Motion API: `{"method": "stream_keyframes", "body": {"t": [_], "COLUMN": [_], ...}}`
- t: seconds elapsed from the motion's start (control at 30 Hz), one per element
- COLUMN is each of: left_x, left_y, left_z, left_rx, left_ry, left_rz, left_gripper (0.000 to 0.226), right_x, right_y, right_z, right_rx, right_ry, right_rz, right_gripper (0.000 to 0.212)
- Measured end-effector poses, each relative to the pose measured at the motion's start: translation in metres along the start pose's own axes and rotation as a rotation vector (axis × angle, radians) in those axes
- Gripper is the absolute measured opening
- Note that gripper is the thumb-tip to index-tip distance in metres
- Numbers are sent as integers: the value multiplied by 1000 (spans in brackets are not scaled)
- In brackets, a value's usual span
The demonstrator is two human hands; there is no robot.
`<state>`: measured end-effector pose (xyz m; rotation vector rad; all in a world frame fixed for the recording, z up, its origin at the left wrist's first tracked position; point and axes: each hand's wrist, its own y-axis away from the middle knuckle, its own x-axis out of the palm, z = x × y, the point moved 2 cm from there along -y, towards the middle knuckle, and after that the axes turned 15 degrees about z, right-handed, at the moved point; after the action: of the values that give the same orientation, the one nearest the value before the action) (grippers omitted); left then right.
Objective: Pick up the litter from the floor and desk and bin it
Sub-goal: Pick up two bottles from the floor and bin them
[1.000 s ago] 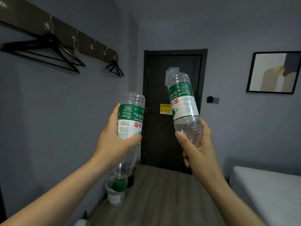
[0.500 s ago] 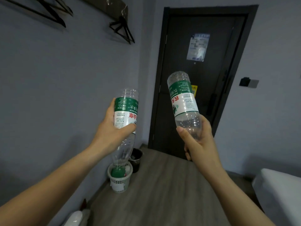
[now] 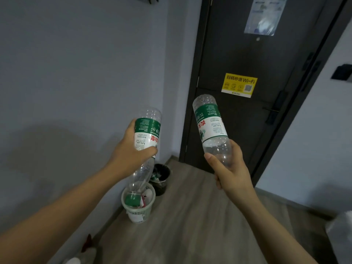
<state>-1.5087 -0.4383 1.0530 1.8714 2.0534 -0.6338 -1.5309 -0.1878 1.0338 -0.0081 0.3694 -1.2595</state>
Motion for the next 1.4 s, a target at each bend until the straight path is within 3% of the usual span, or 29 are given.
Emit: {"method": "stream_keyframes", "body": {"t": [0.2, 0.43, 0.6, 0.83, 1.0, 1.23, 1.4], "left_x": [32, 57, 58, 35, 21, 27, 49], "left_y": [-111, -223, -300, -429, -506, -580, -606], "left_z": [22, 72, 118, 195, 237, 324, 377], "left_rx": [-116, -352, -401, -495, -693, -865, -957], "left_ry": [10, 22, 11, 167, 303, 384, 271], "left_rz": [32, -19, 21, 128, 237, 293, 279], "left_gripper": [87, 57, 55, 63, 97, 66, 56], "right_x": [-38, -56, -46, -8, 28, 64, 80], "right_y": [-120, -228, -307, -442, -517, -581, -604], "right_z": [-63, -131, -179, -231, -266, -335, -388], "right_rx": [61, 176, 252, 348, 466, 643, 794], "right_ry": [-16, -36, -26, -45, 18, 81, 87], "right_rz": [110, 180, 205, 251, 271, 337, 423], "right_gripper": [58, 57, 60, 60, 47, 61, 61]}}
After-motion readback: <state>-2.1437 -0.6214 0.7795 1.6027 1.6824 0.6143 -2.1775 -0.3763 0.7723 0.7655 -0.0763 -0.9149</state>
